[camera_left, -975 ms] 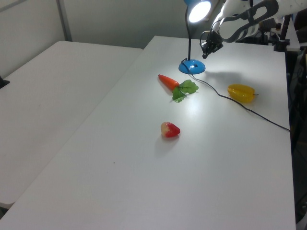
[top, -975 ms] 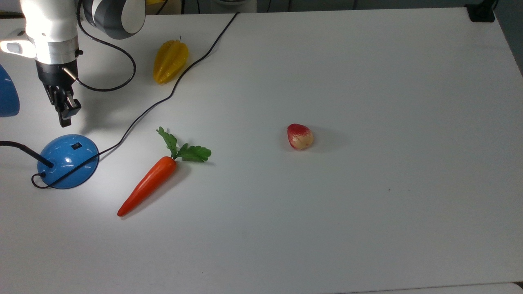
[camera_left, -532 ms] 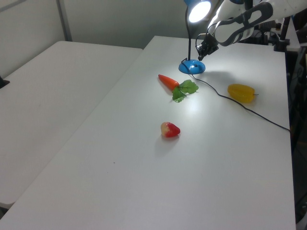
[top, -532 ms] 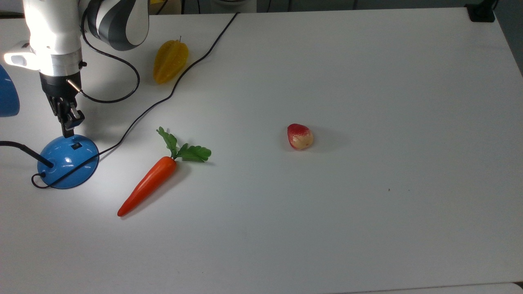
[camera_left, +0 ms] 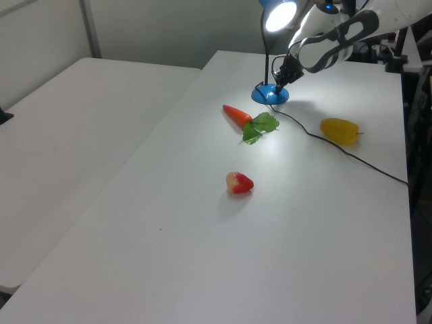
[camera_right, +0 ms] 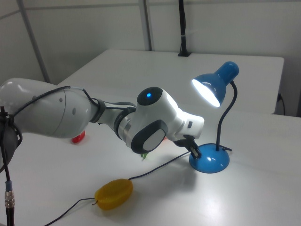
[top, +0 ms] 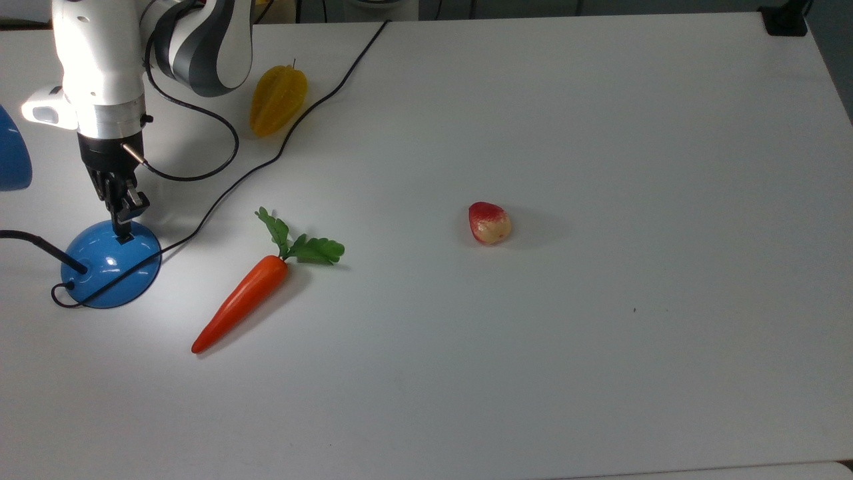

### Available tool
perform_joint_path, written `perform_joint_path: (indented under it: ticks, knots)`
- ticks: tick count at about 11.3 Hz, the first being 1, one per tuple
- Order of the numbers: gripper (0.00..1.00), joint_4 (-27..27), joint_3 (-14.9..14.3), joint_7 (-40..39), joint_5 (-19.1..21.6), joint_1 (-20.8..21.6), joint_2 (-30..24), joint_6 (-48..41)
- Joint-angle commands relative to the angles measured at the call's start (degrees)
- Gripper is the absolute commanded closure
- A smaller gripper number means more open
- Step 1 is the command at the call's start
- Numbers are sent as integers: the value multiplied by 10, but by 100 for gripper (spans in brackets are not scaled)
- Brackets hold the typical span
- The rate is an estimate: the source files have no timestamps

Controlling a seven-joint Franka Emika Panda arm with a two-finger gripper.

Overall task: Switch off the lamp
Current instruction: 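Lower the gripper and press the switch on the lamp base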

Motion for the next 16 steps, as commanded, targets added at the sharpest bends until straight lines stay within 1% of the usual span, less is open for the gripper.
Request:
perform_joint_path:
  ticks: [1,6,13,14,16]
  knots:
    - [100,3,-5,15,-9,7,6,20]
    - [100,-4,-5,15,-26,10,15,19]
    - [100,-9,-6,13,-27,13,10,13]
    - [100,-9,-6,13,-28,14,6,-3]
    - [100,-9,-6,11,-33,22,-17,-53]
